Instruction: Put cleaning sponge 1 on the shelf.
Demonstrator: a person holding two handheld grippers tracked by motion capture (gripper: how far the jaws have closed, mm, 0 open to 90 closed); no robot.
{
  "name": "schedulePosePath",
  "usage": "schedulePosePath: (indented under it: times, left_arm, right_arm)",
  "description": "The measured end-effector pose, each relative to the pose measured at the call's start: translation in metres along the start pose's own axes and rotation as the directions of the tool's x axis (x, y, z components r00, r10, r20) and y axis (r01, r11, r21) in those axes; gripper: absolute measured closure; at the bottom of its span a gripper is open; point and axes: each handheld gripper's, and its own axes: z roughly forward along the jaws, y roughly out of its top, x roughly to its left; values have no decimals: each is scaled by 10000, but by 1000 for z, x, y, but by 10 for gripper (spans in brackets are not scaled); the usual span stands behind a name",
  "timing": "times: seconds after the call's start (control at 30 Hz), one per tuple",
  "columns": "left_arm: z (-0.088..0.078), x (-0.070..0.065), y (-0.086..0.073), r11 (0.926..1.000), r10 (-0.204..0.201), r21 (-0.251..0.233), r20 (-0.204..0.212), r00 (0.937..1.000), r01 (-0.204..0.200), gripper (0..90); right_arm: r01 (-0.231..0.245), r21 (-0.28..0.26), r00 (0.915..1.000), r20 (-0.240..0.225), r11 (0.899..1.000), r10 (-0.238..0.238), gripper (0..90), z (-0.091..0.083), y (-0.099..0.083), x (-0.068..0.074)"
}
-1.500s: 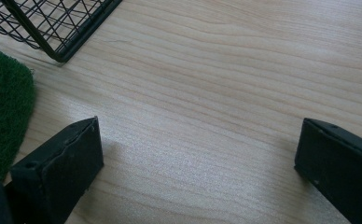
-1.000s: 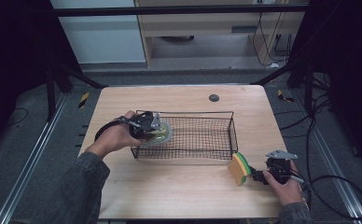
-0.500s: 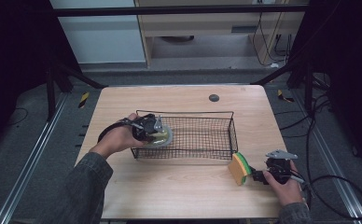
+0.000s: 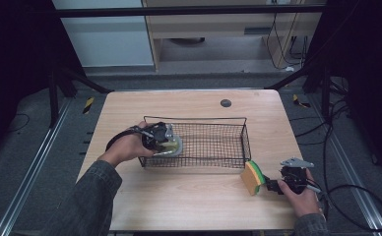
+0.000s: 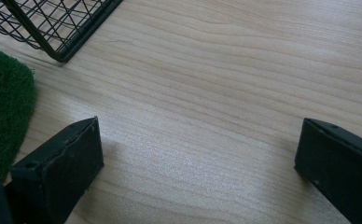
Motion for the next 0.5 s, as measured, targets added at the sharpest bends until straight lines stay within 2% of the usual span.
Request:
schedulePosePath:
  times: [0.1, 0.27, 0.5]
  left_arm:
    - [2, 0, 1, 10000, -2, 3, 33, 10000, 2, 706]
    - [7, -2, 1, 10000, 3, 66, 327, 9995, -5, 705]
    - [9, -2, 1, 9999, -37, 106, 419, 9991, 33, 704]
  right_arm:
    - [4, -1, 10000, -7, 10000, -4, 12, 0, 0, 0]
    - [3, -2, 10000, -5, 10000, -3, 12, 0, 0, 0]
    - [6, -1, 10000, -5, 10000, -6, 12, 0, 0, 0]
